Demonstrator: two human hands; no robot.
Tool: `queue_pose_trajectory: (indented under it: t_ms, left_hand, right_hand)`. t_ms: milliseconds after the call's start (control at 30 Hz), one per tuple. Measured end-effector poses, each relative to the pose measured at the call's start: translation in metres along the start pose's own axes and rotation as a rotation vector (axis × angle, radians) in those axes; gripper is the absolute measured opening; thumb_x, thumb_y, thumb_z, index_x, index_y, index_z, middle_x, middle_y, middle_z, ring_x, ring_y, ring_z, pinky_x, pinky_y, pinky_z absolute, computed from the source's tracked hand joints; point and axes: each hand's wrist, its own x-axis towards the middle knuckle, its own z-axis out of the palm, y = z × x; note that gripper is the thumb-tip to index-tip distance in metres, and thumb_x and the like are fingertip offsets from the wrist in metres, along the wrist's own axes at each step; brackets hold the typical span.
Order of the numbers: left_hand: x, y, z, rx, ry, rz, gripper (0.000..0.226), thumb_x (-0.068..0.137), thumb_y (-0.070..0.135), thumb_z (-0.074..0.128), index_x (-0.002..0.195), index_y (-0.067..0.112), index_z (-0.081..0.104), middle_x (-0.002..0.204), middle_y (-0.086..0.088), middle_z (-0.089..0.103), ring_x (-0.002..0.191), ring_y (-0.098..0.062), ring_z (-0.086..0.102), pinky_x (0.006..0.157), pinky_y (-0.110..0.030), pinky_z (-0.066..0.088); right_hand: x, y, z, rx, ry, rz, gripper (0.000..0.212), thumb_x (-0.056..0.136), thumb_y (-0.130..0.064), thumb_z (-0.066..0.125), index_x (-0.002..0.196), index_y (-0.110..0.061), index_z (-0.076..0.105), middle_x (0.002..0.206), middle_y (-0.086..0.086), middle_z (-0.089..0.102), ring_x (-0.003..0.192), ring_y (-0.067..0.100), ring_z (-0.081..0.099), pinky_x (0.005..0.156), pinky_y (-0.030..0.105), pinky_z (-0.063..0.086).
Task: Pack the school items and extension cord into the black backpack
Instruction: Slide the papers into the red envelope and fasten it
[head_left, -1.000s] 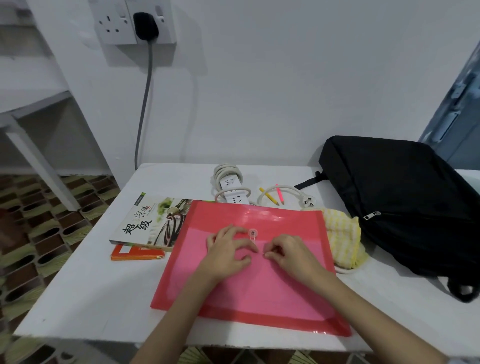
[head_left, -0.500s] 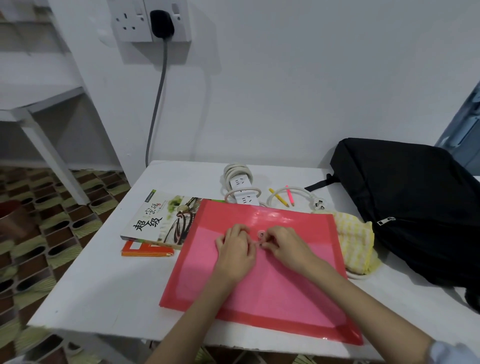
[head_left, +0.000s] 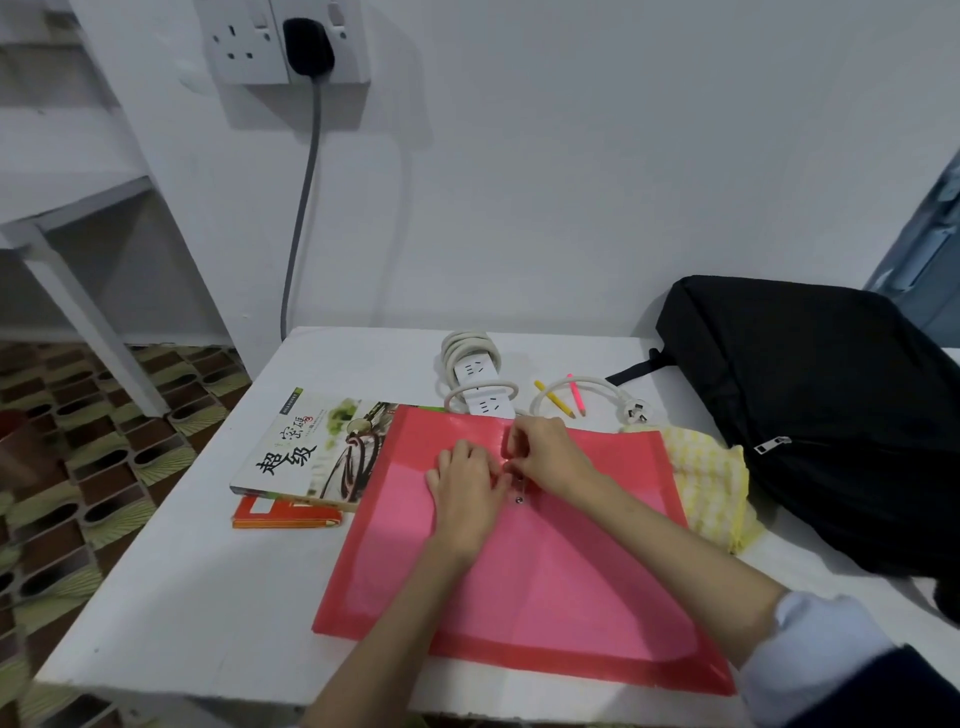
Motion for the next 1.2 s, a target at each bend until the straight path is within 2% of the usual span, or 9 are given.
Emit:
queue_pose_trajectory:
  t_ms: [200, 367, 500, 633, 733, 867, 967, 1067, 1200]
  left_hand:
    - [0.001, -0.001, 0.0, -0.021, 0.03, -0.015, 0.019, 0.086, 0.037, 0.059, 0.098, 0.022, 0.06, 0.114, 0.003, 0.051, 0.109, -0.019, 0.042, 0.086, -0.031, 0.027]
    - [0.0, -0.003, 0.002, -0.026, 0.039, -0.003, 0.021, 0.085, 0.039, 0.059, 0.096, 0.022, 0.059, 0.112, 0.004, 0.052, 0.109, -0.02, 0.043, 0.085, -0.031, 0.026]
    - [-0.001, -0.004, 0.0, -0.035, 0.005, 0.021, 0.027, 0.086, 0.047, 0.057, 0.101, 0.024, 0.06, 0.114, 0.005, 0.051, 0.109, -0.018, 0.041, 0.082, -0.029, 0.023]
    - [-0.004, -0.012, -0.006, -0.104, -0.098, 0.124, 0.038, 0.084, 0.054, 0.056, 0.119, 0.04, 0.054, 0.12, 0.011, 0.046, 0.115, -0.014, 0.038, 0.084, -0.027, 0.02]
    - [-0.006, -0.016, -0.012, -0.076, -0.18, 0.237, 0.04, 0.086, 0.049, 0.055, 0.126, 0.05, 0.047, 0.126, 0.012, 0.04, 0.12, -0.012, 0.032, 0.088, -0.027, 0.019]
    - [-0.008, -0.017, -0.013, 0.05, -0.258, 0.32, 0.034, 0.091, 0.05, 0.044, 0.125, 0.054, 0.046, 0.141, 0.013, 0.03, 0.128, -0.014, 0.023, 0.098, -0.033, 0.018]
    - [-0.01, -0.02, -0.012, 0.12, -0.296, 0.352, 0.032, 0.092, 0.051, 0.042, 0.124, 0.054, 0.048, 0.147, 0.012, 0.024, 0.132, -0.019, 0.019, 0.104, -0.036, 0.017]
    - [-0.011, -0.022, -0.013, 0.157, -0.308, 0.382, 0.032, 0.092, 0.051, 0.042, 0.123, 0.052, 0.05, 0.149, 0.012, 0.023, 0.133, -0.021, 0.018, 0.104, -0.036, 0.016]
    - [-0.018, -0.021, -0.016, 0.203, -0.322, 0.407, 0.039, 0.087, 0.063, 0.038, 0.123, 0.054, 0.05, 0.149, 0.013, 0.022, 0.134, -0.02, 0.017, 0.1, -0.034, 0.015]
  right_hand:
    - [0.009, 0.008, -0.002, 0.056, 0.032, 0.141, 0.038, 0.063, 0.005, 0.072, 0.052, -0.021, 0.046, 0.08, 0.01, 0.069, 0.064, 0.012, 0.054, 0.055, 0.017, 0.041]
    - [0.007, 0.022, -0.007, 0.064, 0.055, 0.189, 0.038, 0.065, 0.004, 0.073, 0.052, -0.021, 0.048, 0.08, 0.007, 0.068, 0.068, 0.013, 0.056, 0.055, 0.013, 0.04]
    - [-0.007, 0.027, -0.003, 0.088, 0.074, 0.144, 0.034, 0.07, 0.002, 0.067, 0.057, -0.024, 0.048, 0.07, -0.002, 0.062, 0.064, 0.009, 0.053, 0.058, 0.018, 0.041]
    - [-0.028, 0.028, -0.002, 0.058, 0.105, 0.017, 0.036, 0.076, 0.007, 0.06, 0.067, -0.026, 0.048, 0.065, -0.016, 0.051, 0.06, -0.003, 0.047, 0.057, 0.01, 0.037]
    - [-0.044, 0.03, 0.002, 0.056, 0.12, -0.025, 0.029, 0.077, 0.007, 0.058, 0.077, -0.021, 0.052, 0.069, -0.011, 0.056, 0.062, 0.009, 0.051, 0.064, 0.019, 0.041]
    - [-0.06, 0.026, 0.009, 0.064, 0.146, -0.055, 0.035, 0.076, 0.002, 0.064, 0.069, -0.025, 0.044, 0.066, -0.022, 0.05, 0.068, 0.01, 0.05, 0.067, 0.025, 0.038]
    - [-0.065, 0.025, 0.013, 0.071, 0.167, -0.044, 0.045, 0.075, -0.004, 0.069, 0.063, -0.034, 0.037, 0.065, -0.016, 0.055, 0.064, 0.01, 0.049, 0.066, 0.027, 0.038]
    - [-0.065, 0.026, 0.011, 0.123, 0.148, -0.016, 0.042, 0.071, -0.007, 0.073, 0.06, -0.031, 0.041, 0.065, 0.004, 0.064, 0.058, 0.014, 0.05, 0.063, 0.031, 0.041]
    - [-0.065, 0.028, 0.002, 0.246, 0.147, -0.003, 0.035, 0.073, -0.005, 0.073, 0.066, -0.029, 0.047, 0.063, -0.007, 0.056, 0.058, 0.001, 0.05, 0.057, 0.013, 0.038]
